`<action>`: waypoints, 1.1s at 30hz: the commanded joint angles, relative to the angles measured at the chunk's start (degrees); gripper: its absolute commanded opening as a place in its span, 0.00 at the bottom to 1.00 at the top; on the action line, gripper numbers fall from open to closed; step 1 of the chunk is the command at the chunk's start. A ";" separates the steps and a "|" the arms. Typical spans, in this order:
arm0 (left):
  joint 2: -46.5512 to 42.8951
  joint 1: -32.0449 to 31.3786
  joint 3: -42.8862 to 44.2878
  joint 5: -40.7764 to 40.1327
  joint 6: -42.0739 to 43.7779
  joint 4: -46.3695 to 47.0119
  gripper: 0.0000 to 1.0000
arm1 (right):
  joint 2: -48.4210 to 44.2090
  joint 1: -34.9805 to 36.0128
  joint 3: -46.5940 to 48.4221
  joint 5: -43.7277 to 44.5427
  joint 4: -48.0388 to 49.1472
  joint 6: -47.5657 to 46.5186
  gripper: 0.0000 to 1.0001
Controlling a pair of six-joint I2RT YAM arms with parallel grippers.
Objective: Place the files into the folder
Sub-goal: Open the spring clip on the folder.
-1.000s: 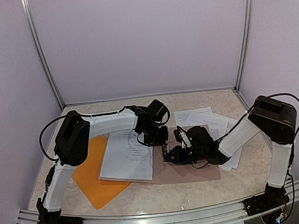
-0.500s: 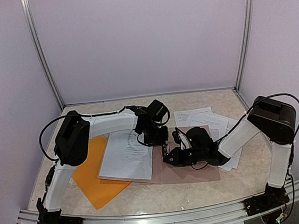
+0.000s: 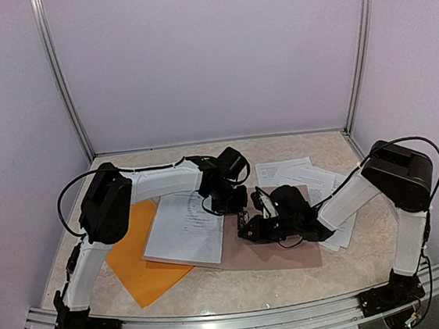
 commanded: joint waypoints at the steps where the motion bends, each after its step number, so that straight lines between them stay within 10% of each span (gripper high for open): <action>1: 3.92 -0.76 -3.49 -0.39 0.68 -6.87 0.11 | 1.52 0.47 1.05 1.73 -3.30 0.40 0.13; 33: 3.57 -2.09 -7.83 -2.38 2.88 -7.05 0.08 | 4.18 0.08 -4.93 5.44 -7.60 0.70 0.00</action>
